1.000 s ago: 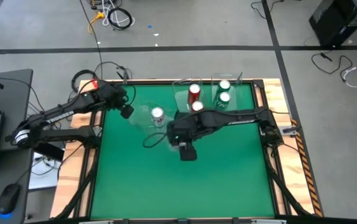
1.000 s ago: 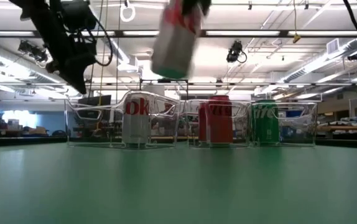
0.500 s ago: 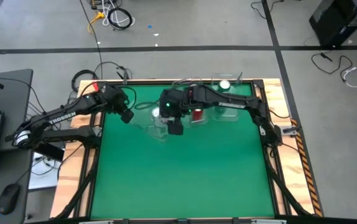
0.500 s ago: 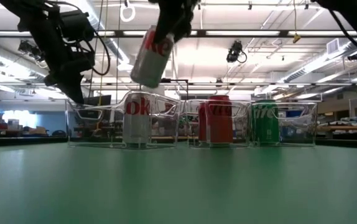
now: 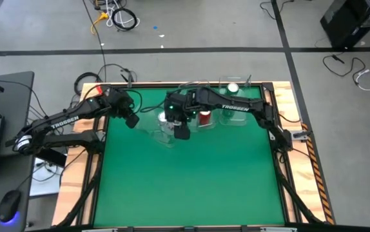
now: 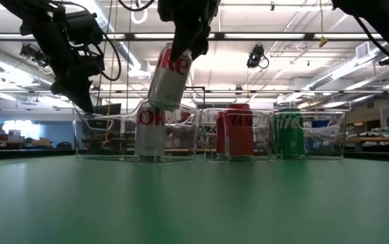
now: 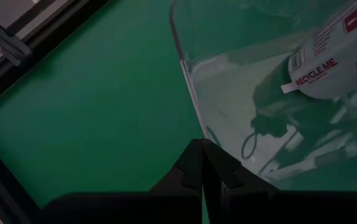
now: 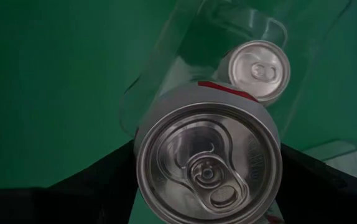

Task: Sort soda cans
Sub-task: Put the red-silver soda can into the left transparent bin

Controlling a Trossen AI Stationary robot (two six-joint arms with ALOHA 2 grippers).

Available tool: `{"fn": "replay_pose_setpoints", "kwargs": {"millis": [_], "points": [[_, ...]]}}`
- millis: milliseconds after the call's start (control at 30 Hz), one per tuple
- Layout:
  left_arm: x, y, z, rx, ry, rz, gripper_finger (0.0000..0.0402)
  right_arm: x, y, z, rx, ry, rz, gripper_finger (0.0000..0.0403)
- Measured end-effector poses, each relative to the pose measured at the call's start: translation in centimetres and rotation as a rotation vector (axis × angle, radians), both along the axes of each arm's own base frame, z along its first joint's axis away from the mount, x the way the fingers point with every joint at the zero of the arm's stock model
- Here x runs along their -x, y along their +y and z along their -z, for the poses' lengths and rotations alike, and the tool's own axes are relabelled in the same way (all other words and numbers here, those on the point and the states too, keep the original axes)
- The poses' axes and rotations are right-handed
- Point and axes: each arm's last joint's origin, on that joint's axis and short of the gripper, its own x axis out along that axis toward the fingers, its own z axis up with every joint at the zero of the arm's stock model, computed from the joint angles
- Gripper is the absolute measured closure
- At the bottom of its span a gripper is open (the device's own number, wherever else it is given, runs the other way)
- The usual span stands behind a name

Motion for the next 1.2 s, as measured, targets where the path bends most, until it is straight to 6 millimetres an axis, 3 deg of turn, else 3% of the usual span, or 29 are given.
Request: {"fn": "replay_pose_setpoints", "kwargs": {"millis": [200, 700, 1000, 1133, 1200], "points": [[0.0, 0.0, 0.0, 0.008, -0.007, 0.001, 0.0401, -0.3, -0.5, 0.8, -0.022, 0.017, 0.003, 0.0098], [-0.1, -0.1, 0.0, 0.017, -0.015, 0.017, 0.0401, -3.5, -1.5, 8.8, -0.088, 0.179, -0.008, 0.0098], [-0.1, 0.0, 0.0, 0.011, -0.018, 0.018, 0.0401, -4.0, -1.5, 8.3, -0.060, 0.110, -0.006, 0.0096], [-0.2, 0.1, -0.1, -0.002, -0.032, 0.018, 0.0401, -4.0, -1.0, 7.4, -0.034, 0.077, -0.008, 0.0024], [-0.2, 0.1, -0.2, -0.004, -0.033, 0.019, 0.0401, -4.0, -0.7, 7.1, -0.027, 0.071, -0.015, 0.0038]]}}
